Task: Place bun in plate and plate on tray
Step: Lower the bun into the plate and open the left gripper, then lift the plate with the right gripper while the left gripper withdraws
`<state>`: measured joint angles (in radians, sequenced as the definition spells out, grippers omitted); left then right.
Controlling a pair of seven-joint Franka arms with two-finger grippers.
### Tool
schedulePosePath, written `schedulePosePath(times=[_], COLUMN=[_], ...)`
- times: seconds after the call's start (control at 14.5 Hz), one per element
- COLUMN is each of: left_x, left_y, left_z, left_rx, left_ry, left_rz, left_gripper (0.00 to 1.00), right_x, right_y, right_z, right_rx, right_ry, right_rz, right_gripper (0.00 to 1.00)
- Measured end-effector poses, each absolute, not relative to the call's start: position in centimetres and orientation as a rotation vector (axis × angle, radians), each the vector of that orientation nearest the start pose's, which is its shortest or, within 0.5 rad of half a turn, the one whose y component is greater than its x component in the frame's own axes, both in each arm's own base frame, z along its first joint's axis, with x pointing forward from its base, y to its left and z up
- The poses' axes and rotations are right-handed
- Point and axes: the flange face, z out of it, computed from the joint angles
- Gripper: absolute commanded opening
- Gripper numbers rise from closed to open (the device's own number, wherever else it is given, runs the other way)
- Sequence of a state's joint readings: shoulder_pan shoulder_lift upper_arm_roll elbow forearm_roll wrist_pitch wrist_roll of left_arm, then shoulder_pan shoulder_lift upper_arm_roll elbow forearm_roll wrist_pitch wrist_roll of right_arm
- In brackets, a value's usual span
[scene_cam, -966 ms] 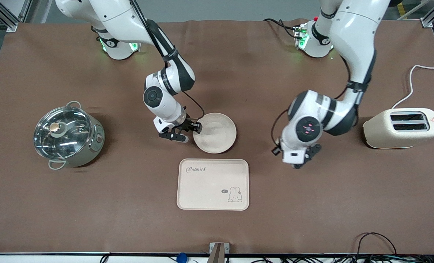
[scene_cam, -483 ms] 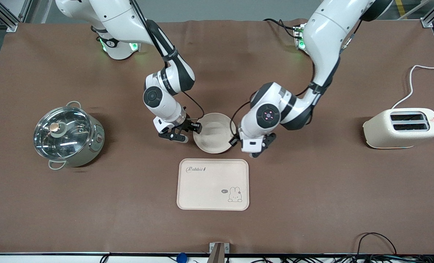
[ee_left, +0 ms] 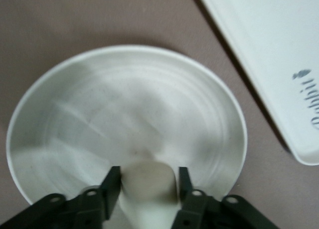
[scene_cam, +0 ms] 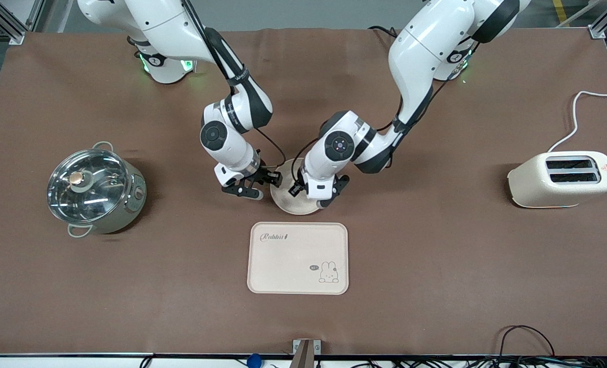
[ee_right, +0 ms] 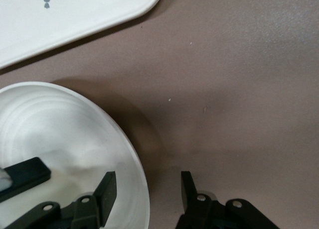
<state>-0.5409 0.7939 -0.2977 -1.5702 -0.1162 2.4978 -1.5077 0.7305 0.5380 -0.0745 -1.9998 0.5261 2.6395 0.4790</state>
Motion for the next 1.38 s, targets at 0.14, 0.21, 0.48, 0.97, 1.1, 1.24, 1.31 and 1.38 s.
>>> schedulePosePath(times=[0.14, 0.21, 0.48, 0.97, 1.1, 1.24, 1.31, 1.38], left_x=[50.6, 50.8, 52.8, 58.2, 59.3, 59.9, 59.9, 59.7], left_y=[-50.9, -50.9, -49.6, -40.8, -37.2, -33.1, -31.5, -30.0], left_z=[20.6, 20.8, 24.1, 39.5, 44.6, 48.8, 50.6, 52.3], left_rx=[-3.054, -3.054, -3.034, -3.130, -3.133, -3.096, -3.077, -3.060], left_ry=[-1.448, -1.458, -1.476, -1.083, -0.918, -0.767, -0.719, -0.672], left_rz=[0.338, 0.336, 0.321, 0.075, 0.049, -0.004, -0.038, -0.066], left_gripper=[1.00, 1.00, 1.00, 1.00, 1.00, 1.00, 1.00, 1.00], right_x=[49.4, 49.4, 49.4, 49.4, 49.3, 49.3, 49.3, 49.3], right_y=[36.6, 36.6, 36.5, 36.5, 36.6, 36.7, 36.8, 36.9], right_z=[19.5, 19.5, 19.3, 19.3, 19.3, 19.3, 19.4, 19.5], right_rx=[-2.859, -2.859, -2.860, -2.861, -2.861, -2.859, -2.858, -2.855], right_ry=[0.374, 0.374, 0.375, 0.375, 0.374, 0.371, 0.370, 0.367], right_rz=[0.054, 0.055, 0.056, 0.056, 0.057, 0.050, 0.041, 0.032], right_gripper=[0.57, 0.56, 0.41, 0.07, 0.01, 0.00, 0.00, 0.00])
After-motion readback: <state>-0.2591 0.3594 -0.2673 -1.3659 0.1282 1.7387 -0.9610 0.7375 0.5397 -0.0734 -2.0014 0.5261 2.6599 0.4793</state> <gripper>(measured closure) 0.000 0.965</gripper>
